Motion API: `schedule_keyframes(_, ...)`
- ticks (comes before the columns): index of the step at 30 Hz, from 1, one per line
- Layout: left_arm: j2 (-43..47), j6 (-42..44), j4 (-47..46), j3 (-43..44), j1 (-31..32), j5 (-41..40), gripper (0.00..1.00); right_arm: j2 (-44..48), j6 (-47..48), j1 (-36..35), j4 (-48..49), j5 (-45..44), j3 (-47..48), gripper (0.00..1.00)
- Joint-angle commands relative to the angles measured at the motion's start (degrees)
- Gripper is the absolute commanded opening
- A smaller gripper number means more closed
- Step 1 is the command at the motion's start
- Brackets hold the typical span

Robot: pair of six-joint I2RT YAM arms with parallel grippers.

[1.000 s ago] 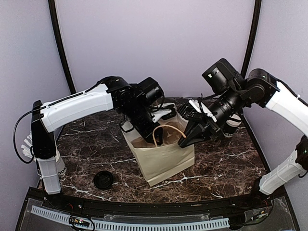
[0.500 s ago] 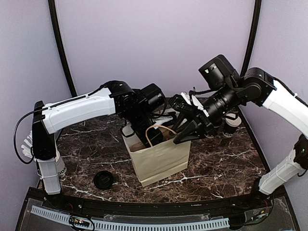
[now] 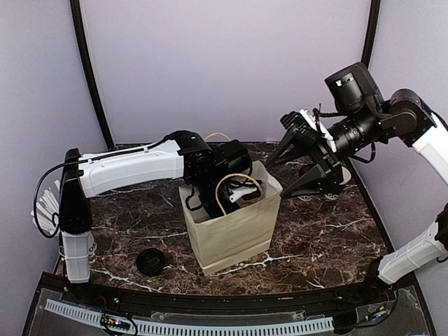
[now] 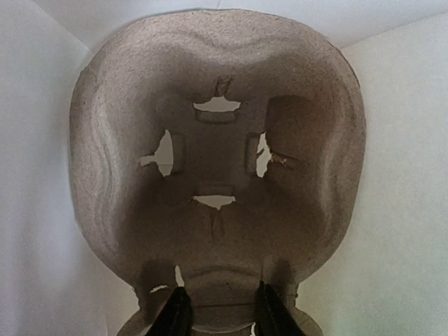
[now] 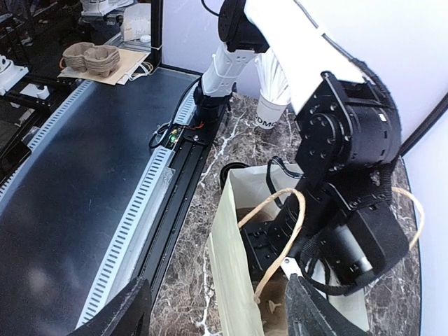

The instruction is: Pack the takeout coffee

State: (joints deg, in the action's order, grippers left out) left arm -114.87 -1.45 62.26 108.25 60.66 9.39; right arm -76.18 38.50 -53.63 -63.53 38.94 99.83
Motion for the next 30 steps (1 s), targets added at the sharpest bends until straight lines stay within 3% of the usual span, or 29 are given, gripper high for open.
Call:
schedule_keyframes(1,-0.4,1.1,1.3,-1.1,0.3,-0.1,0.13,2.4,0.0,2.4,0.3,-0.6,-0.7,0.67)
schedule_keyframes(11,-3.2,0.7,0.7,-1.9,0.3,1.8,0.13,2.7,-0.5,2.8,2.7,-1.6,-4.6,0.67)
schedule_keyframes(30,-4.8,-1.5,-9.9,-10.9,0.3,2.3,0.13,2.5,-1.3,2.9,4.3,-2.6,-7.8,0.67)
